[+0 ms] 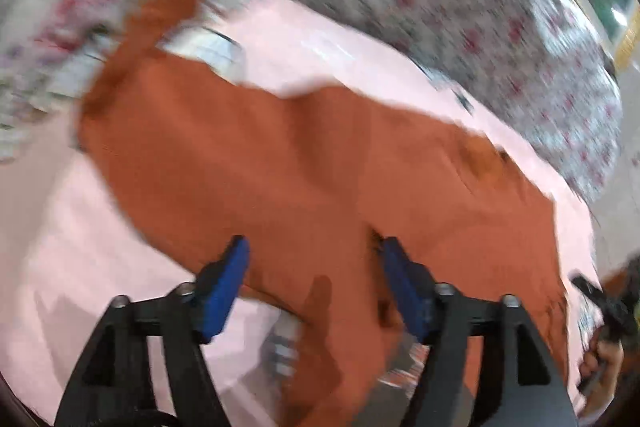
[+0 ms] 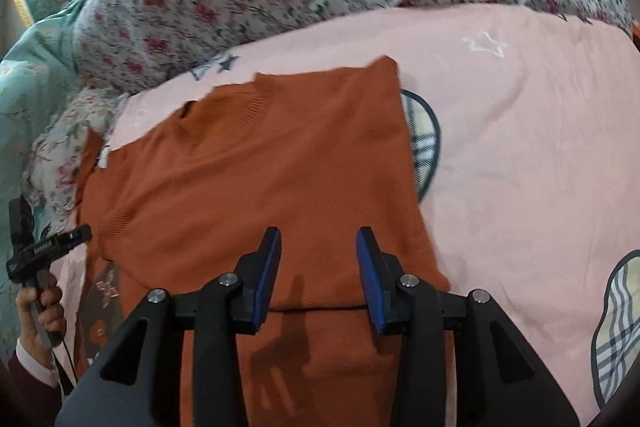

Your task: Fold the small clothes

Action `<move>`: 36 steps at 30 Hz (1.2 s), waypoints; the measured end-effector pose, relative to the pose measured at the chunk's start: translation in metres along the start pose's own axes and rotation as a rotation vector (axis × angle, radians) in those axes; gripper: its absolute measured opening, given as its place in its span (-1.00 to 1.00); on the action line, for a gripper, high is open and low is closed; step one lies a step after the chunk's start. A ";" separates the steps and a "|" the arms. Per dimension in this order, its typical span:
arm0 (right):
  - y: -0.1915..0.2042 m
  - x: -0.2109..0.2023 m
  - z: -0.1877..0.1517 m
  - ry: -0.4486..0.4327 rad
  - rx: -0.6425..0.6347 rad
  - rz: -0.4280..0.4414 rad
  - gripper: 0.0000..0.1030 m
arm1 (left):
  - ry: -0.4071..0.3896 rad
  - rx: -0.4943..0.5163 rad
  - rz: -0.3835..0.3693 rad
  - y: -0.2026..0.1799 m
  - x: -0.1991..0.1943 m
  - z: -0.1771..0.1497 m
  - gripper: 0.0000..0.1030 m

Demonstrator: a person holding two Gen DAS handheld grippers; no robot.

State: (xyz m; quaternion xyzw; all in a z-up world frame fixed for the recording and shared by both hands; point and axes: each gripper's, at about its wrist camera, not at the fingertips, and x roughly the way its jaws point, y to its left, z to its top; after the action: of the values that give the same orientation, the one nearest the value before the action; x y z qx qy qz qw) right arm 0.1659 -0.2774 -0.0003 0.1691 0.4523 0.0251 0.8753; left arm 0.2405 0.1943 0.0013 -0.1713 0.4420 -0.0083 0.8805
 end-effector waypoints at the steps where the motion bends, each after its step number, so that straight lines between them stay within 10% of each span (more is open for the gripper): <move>1: 0.004 -0.002 -0.001 0.001 -0.007 0.006 -0.18 | -0.018 -0.022 0.033 0.013 -0.004 0.010 0.47; 14: 0.059 0.023 -0.020 0.116 -0.052 0.139 -0.17 | -0.008 0.042 0.439 0.099 0.083 0.155 0.59; 15: 0.063 0.025 -0.021 0.123 -0.054 0.147 -0.17 | 0.004 0.039 0.449 0.105 0.091 0.160 0.46; 16: 0.067 0.026 -0.022 0.128 -0.057 0.152 -0.17 | 0.022 0.027 0.446 0.113 0.101 0.165 -0.12; 19: 0.076 0.026 -0.025 0.132 -0.067 0.171 -0.17 | 0.032 -0.016 0.369 0.124 0.103 0.169 -0.86; 27: 0.072 0.026 -0.035 0.120 0.010 0.255 -0.11 | -0.122 0.041 0.034 0.041 0.015 0.116 -0.90; 36: 0.031 0.009 -0.048 0.102 0.228 0.308 0.64 | -0.069 0.134 -0.325 -0.110 0.001 0.032 -0.91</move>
State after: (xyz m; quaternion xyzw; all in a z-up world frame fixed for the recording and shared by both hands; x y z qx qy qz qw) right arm 0.1361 -0.2329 -0.0226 0.3329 0.4650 0.1156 0.8122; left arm 0.2807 0.1000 0.0524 -0.1817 0.3765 -0.1740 0.8916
